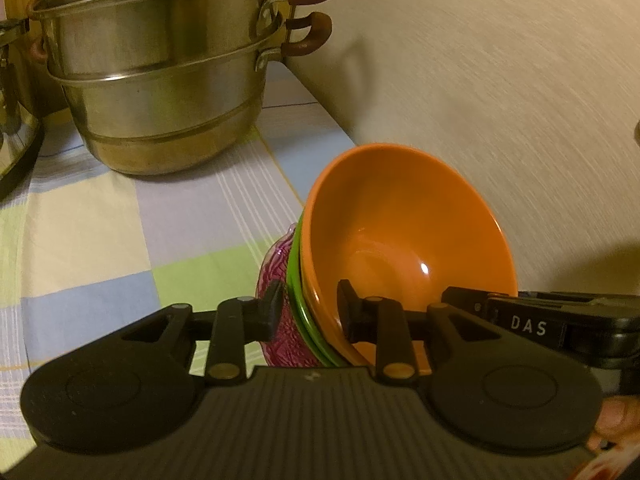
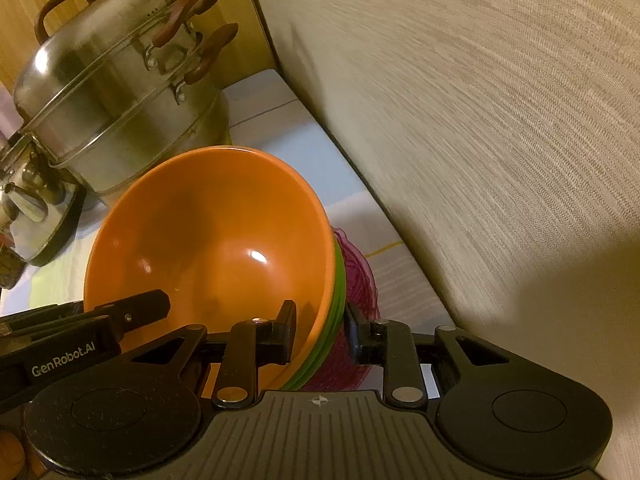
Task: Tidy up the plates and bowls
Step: 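Lower the bowl stack onto the pink glass plates with both tools, then open both tools and pull them back from the stack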
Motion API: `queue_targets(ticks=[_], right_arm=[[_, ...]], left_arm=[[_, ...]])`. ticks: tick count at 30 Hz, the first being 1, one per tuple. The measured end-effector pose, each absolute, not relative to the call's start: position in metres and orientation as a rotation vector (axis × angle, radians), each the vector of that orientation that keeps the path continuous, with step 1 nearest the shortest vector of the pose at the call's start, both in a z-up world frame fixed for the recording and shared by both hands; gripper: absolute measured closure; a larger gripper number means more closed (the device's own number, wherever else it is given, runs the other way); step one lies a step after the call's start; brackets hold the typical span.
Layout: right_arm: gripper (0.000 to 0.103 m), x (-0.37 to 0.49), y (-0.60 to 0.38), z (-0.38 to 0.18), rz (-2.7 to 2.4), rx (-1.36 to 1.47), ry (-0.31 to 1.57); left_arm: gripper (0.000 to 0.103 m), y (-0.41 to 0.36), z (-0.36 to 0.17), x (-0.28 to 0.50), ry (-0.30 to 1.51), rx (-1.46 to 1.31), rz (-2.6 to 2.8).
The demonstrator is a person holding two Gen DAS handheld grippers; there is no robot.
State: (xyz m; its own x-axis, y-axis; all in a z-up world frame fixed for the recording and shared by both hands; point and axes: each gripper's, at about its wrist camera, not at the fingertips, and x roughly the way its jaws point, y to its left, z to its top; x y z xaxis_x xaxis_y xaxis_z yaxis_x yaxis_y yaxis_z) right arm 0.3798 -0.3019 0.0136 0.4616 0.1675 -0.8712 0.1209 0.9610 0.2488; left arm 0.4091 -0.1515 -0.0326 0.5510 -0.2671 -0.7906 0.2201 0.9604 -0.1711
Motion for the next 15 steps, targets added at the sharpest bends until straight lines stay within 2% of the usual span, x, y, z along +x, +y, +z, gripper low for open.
queue_targets(ticks=[2,6,9,10,15], right_arm=[[0.073,0.379,-0.302,0.016,0.03,0.294,1.092],[0.067,0.377,-0.3,0.021,0.028,0.28,1.085],[0.064,0.375,-0.3,0.024,0.026,0.279,1.075],[0.063,0.375,-0.3,0.026,0.028,0.279,1.072],[0.062,0.367,-0.3,0.037,0.033,0.279,1.055]], left_arm=[[0.063,-0.152,-0.032,0.408,0.938,-0.049,-0.28],[0.038,-0.148,-0.028,0.406,0.917,-0.056,-0.27],[0.028,-0.143,-0.024,0.402,0.899,-0.068,-0.257],[0.022,-0.141,-0.023,0.4,0.892,-0.071,-0.252],[0.018,-0.13,-0.013,0.387,0.849,-0.096,-0.239]])
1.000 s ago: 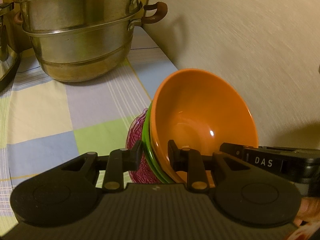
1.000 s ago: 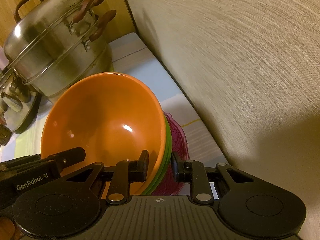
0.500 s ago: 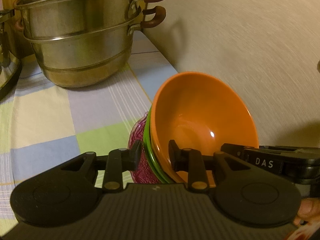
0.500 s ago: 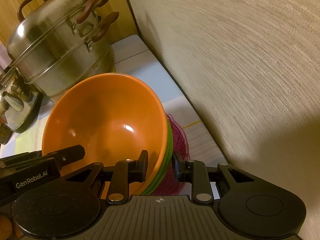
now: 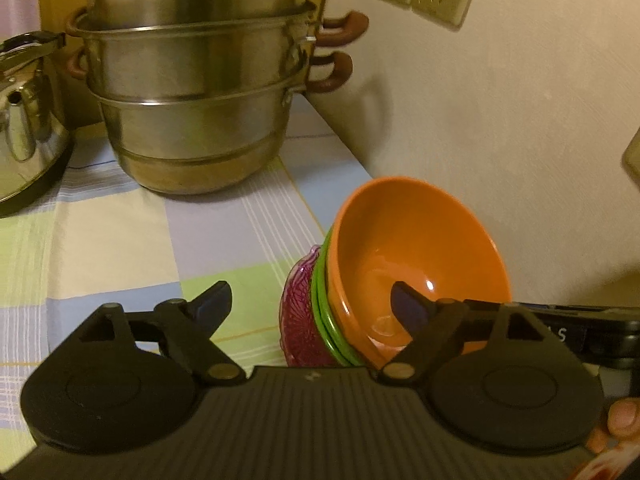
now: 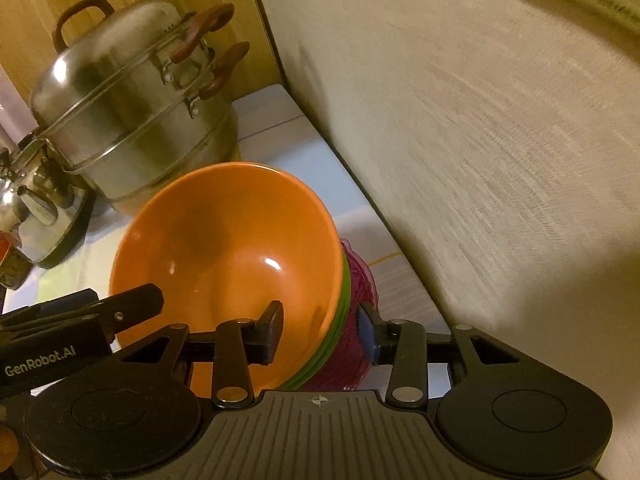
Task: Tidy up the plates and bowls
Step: 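Open both tools and pull them back from the stack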
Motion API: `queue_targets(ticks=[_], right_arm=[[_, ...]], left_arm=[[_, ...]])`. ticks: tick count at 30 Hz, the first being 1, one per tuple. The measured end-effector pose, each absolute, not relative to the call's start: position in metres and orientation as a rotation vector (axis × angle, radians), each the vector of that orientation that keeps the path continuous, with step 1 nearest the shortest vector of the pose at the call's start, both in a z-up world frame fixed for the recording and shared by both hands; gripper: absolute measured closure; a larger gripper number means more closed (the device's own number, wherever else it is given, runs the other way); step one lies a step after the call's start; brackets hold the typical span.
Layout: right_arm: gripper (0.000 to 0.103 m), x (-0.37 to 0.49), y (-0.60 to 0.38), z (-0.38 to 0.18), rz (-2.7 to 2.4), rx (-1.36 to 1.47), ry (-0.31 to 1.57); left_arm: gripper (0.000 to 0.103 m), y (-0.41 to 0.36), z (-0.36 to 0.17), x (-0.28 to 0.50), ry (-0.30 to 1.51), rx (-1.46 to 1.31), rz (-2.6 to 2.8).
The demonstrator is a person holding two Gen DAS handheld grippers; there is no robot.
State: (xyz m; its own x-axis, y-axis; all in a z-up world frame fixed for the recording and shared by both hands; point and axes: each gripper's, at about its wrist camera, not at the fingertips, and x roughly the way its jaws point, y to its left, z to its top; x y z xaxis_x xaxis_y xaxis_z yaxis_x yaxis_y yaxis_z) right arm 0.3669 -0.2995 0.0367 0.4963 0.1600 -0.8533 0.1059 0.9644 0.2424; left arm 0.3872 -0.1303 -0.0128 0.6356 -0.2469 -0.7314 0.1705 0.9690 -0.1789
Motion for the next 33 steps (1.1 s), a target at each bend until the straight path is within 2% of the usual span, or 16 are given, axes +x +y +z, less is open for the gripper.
queue_targets(ticks=[13,22,30,33], right_arm=[[0.062,0.316,-0.299,0.083,0.066,0.284,0.985],[0.062,0.245,-0.297,0.1,0.066,0.311,0.956],[0.062,0.183,-0.282,0.113,0.077,0.274,0.913],[0.062,0.162,-0.274,0.117,0.088,0.252,0.903]], left_arm=[[0.018,-0.107,0.017,0.317,0.725,-0.128,-0.247],[0.018,-0.095,0.037,0.246,0.642,-0.147,-0.24],[0.02,-0.083,0.041,0.187,0.676,-0.138,-0.161],[0.024,-0.081,0.038,0.164,0.707,-0.103,-0.147]])
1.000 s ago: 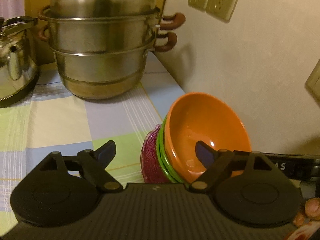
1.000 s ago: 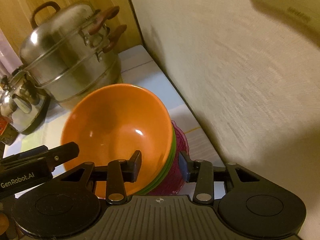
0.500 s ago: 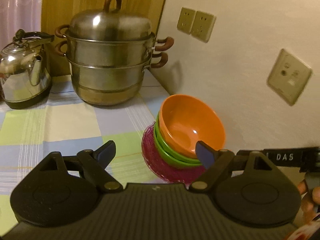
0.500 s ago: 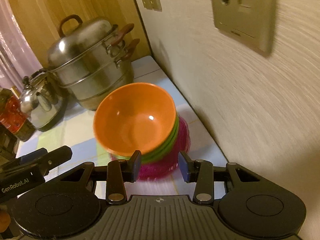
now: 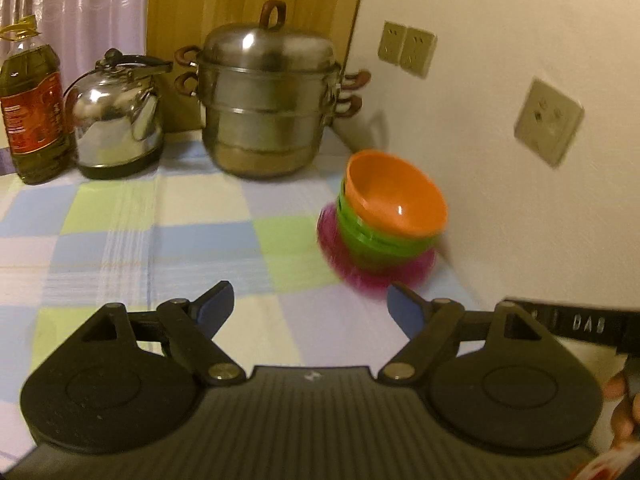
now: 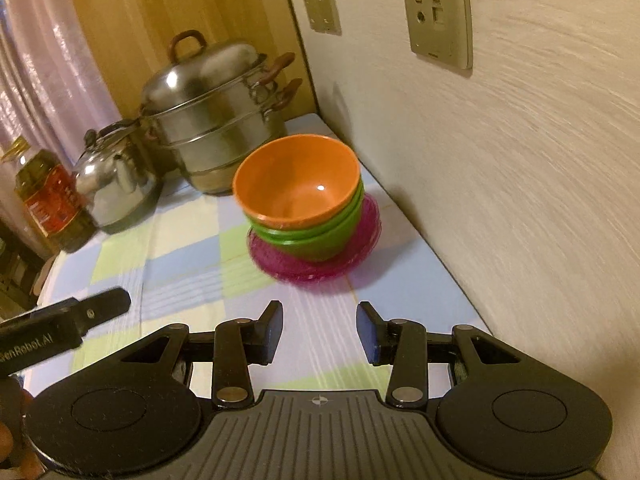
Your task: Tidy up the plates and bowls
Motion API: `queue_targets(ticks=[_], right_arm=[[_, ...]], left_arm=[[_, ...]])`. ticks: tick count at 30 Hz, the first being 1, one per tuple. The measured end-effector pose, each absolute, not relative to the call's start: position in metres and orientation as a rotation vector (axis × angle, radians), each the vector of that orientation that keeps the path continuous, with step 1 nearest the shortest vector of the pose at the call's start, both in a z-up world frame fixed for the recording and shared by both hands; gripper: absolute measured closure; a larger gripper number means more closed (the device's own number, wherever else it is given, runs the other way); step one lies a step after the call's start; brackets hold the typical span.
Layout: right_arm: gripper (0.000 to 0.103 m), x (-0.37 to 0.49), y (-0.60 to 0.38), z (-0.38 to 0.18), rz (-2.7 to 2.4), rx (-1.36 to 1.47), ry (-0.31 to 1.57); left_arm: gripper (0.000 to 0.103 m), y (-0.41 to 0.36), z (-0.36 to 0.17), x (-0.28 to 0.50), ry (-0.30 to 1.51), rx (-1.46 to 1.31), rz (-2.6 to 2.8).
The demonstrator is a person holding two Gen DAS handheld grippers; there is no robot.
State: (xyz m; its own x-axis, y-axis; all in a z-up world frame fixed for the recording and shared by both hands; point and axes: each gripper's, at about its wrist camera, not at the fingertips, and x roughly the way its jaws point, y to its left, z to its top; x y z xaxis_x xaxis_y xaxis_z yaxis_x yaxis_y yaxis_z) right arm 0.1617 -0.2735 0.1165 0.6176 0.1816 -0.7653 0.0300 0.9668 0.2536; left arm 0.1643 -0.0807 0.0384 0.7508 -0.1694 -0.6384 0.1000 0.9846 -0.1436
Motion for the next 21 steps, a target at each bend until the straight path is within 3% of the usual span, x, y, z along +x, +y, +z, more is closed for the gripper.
queue_targets(ticks=[21], right_arm=[[0.062,0.063,-0.232,0.114,0.171,0.158,0.937]], left_arm=[[0.025,-0.075,0.026,0.054,0.774,-0.141,-0.053]])
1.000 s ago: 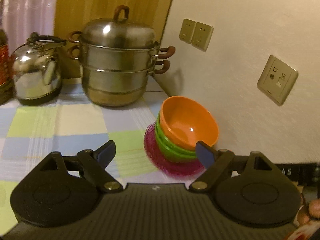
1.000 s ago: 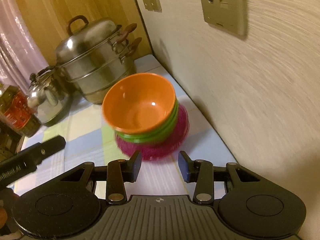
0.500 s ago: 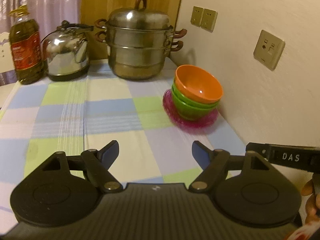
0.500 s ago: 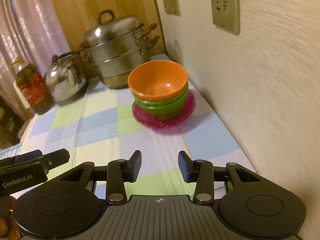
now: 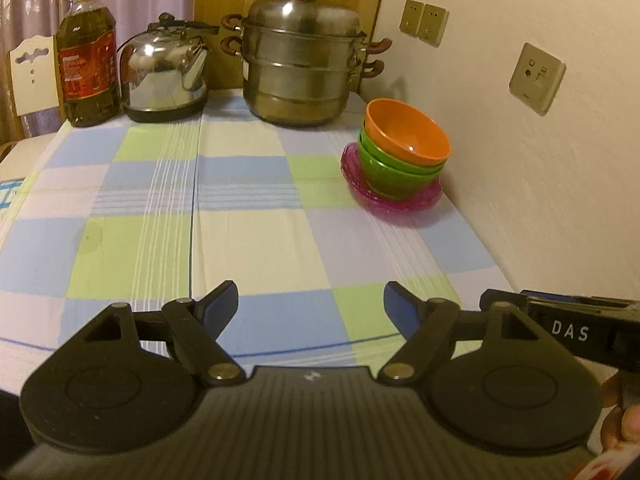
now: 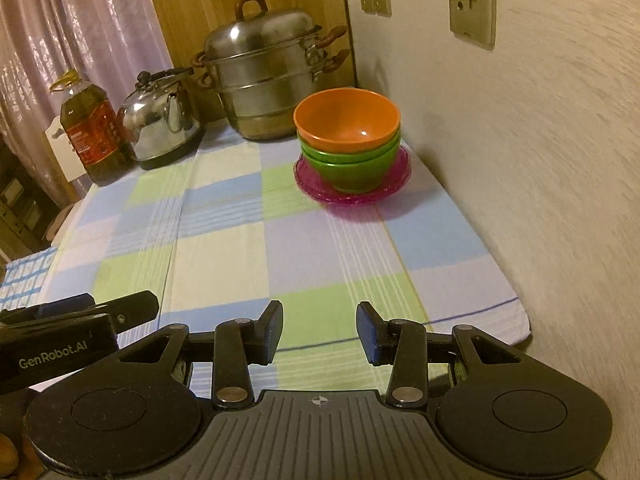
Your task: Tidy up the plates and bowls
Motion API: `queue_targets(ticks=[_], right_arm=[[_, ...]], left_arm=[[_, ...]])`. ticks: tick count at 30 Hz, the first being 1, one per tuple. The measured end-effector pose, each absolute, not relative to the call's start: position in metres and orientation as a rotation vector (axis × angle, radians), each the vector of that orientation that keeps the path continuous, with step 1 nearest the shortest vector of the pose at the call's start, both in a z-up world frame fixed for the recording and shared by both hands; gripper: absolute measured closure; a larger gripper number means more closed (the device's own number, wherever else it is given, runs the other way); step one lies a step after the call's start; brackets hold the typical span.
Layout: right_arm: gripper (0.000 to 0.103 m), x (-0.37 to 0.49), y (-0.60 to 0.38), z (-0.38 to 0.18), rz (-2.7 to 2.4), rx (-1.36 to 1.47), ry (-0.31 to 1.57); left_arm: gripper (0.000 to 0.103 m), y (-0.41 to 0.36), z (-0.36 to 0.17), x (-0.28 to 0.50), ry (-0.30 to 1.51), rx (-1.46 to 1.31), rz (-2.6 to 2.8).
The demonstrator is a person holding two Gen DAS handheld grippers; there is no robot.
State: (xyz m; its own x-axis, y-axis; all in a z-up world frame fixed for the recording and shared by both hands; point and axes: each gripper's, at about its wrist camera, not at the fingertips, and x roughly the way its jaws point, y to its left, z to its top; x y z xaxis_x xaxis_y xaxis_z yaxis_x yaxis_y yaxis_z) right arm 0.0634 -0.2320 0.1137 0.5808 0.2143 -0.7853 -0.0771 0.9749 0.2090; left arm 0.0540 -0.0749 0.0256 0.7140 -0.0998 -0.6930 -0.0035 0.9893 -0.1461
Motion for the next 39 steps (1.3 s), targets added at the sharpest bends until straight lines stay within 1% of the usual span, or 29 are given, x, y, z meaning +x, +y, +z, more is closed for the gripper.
queue_targets(ticks=[14,39], right_arm=[[0.062,0.054,-0.236,0.114,0.143,0.154,0.938],[0.062,0.054,-0.233,0.118,0.145,0.147,0.924]], left_arm=[[0.025,-0.092,0.029,0.046,0.737,-0.087,-0.055],[0.025,-0.095,0.021,0.05,0.756,-0.081,-0.06]])
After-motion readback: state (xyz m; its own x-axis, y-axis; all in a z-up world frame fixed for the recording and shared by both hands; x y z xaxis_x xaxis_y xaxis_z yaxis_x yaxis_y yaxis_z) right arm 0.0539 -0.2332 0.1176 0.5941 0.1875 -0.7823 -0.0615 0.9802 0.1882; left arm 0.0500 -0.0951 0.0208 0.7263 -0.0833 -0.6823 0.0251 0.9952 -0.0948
